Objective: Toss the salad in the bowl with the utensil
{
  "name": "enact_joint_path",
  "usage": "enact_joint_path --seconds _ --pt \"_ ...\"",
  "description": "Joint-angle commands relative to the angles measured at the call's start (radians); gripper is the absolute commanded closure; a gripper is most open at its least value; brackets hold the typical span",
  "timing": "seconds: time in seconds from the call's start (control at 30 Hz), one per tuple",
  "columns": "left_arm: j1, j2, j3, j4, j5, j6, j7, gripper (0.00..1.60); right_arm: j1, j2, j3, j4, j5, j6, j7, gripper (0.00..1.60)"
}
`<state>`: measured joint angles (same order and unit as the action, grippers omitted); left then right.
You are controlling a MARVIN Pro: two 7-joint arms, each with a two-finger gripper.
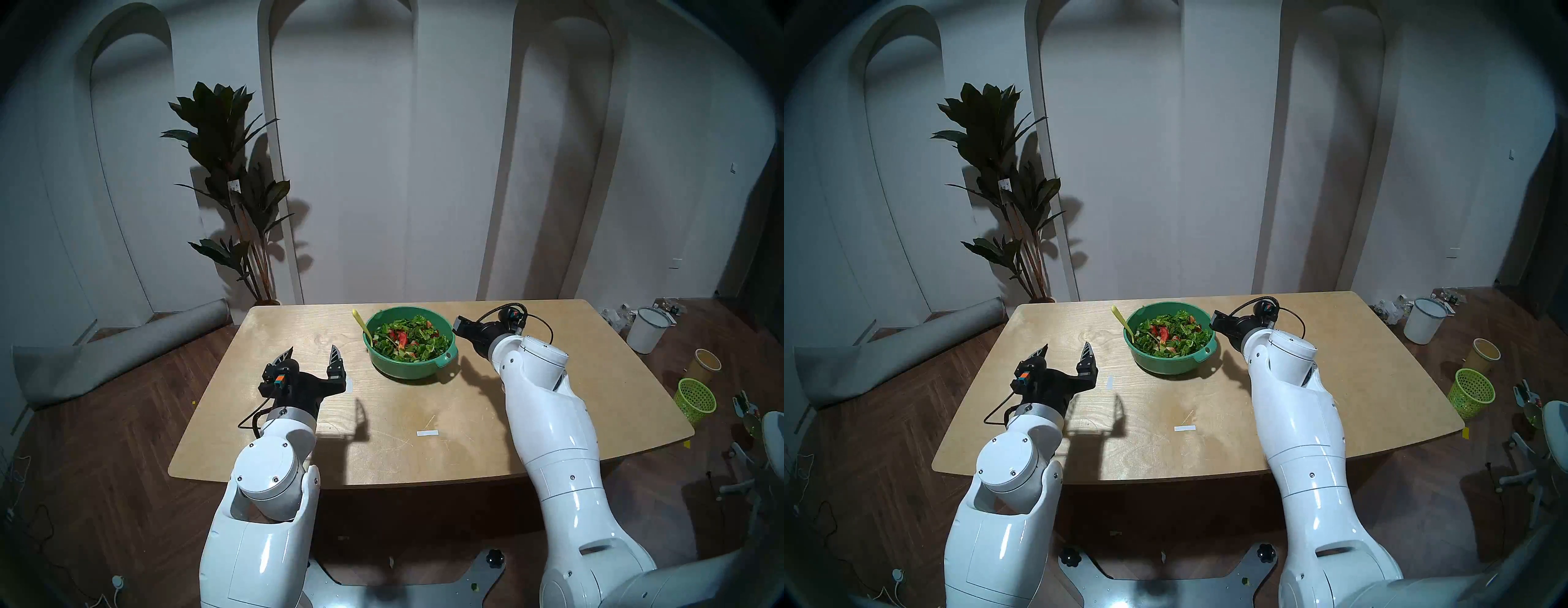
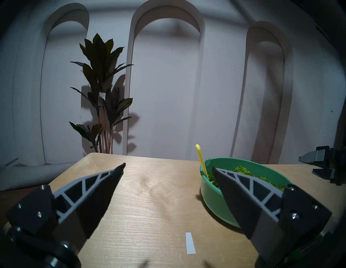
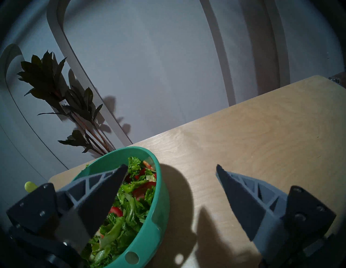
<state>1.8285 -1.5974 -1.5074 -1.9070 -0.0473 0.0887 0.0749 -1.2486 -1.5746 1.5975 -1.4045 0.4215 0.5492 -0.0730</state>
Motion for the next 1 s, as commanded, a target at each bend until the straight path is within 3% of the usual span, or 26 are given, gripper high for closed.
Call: enact_joint_path --seconds 0.0,0.97 --pt "-0.013 0.001 -0.005 -0.04 0.001 -0.009 0.012 0.0 0.113 -0.024 -0.004 0.053 0.014 0.004 -0.008 0.0" --pt "-0.006 0.003 0.001 -0.076 0.01 -0.004 0.084 0.0 0.375 -0.061 -0.004 0.447 0.075 0.021 -0.075 0.0"
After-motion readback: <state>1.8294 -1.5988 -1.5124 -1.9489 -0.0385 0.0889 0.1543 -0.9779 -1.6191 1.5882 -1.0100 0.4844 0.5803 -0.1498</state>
